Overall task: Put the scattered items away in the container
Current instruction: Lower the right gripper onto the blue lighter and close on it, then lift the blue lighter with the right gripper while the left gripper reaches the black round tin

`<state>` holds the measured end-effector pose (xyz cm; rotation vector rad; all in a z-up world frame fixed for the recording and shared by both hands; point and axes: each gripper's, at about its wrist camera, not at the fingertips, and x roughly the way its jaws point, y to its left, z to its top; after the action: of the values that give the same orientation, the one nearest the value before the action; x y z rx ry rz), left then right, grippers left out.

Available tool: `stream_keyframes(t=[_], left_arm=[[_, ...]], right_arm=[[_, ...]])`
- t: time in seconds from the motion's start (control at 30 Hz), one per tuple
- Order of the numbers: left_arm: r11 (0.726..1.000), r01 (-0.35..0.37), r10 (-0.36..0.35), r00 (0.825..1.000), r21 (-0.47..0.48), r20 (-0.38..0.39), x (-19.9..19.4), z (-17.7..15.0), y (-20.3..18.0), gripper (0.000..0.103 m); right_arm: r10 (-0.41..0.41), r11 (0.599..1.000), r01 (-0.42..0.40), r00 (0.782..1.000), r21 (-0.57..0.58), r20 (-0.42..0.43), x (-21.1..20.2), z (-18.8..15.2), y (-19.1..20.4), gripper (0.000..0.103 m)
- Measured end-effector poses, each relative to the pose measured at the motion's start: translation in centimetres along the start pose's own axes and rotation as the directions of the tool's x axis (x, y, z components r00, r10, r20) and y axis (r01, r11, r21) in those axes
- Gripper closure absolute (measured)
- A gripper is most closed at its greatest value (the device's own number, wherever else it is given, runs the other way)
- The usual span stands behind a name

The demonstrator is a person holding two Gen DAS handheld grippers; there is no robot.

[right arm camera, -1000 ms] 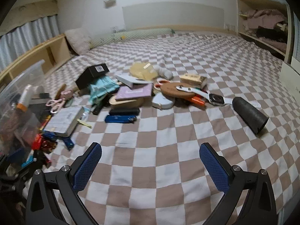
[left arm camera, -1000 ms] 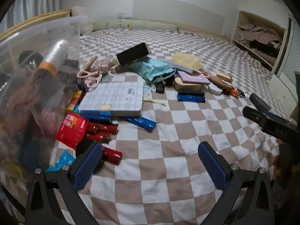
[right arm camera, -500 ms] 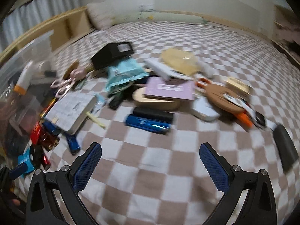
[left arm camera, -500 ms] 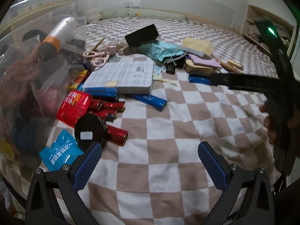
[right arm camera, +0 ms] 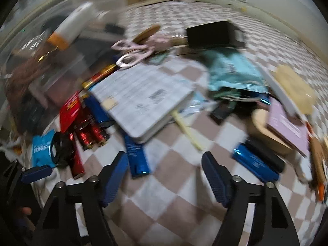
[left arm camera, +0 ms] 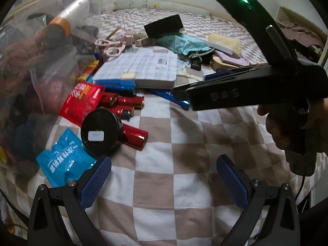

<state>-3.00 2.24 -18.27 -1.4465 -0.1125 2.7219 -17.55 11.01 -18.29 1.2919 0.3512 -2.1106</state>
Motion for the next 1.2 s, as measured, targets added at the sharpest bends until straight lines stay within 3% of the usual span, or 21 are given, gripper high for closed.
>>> stream_keyframes(t=[0.1, 0.23, 0.3, 0.5, 0.77, 0.93, 1.1, 1.2], left_arm=[[1.000, 0.018, -0.018, 1.000, -0.025, -0.016, 0.3, -0.1, 0.4, 0.000], [0.997, 0.034, -0.036, 0.999, -0.072, -0.033, 0.6, -0.1, 0.9, 0.000], [0.995, 0.038, -0.042, 0.999, -0.093, -0.035, 0.6, -0.1, 1.1, 0.000], [0.988, 0.049, -0.055, 0.998, -0.149, -0.036, 0.6, -0.1, 1.6, 0.000], [0.979, 0.055, -0.064, 0.997, -0.199, -0.041, 0.9, 0.3, 2.0, 0.000], [0.974, 0.030, -0.045, 0.997, -0.227, -0.063, 1.5, 0.6, 2.1, 0.000], [0.975, -0.048, 0.019, 0.991, -0.218, -0.131, 1.7, 0.7, 1.9, 0.000], [0.960, -0.056, 0.012, 0.987, -0.273, -0.160, 1.8, 0.8, 2.4, 0.000]], right_arm=[[0.009, 0.998, -0.011, 0.999, -0.065, -0.038, 1.2, 0.1, 1.2, 0.053], [-0.003, 0.996, 0.000, 0.999, -0.086, -0.032, 1.9, 0.0, 1.7, 0.063], [-0.001, 0.996, -0.001, 1.000, -0.084, -0.027, 2.1, 0.0, 1.8, 0.073], [0.002, 0.997, -0.003, 1.000, -0.073, -0.020, 1.3, -1.2, 1.0, 0.077], [-0.003, 1.000, 0.003, 0.999, 0.003, -0.039, -0.8, -4.9, -3.2, 0.080], [-0.037, 0.998, 0.040, 0.997, 0.047, -0.067, -2.8, -7.2, -5.0, 0.080], [-0.061, 0.991, 0.072, 0.994, 0.117, -0.095, -5.2, -10.0, -5.5, 0.080], [-0.063, 0.982, 0.082, 0.992, 0.171, -0.111, -6.6, -12.0, -5.9, 0.080]])
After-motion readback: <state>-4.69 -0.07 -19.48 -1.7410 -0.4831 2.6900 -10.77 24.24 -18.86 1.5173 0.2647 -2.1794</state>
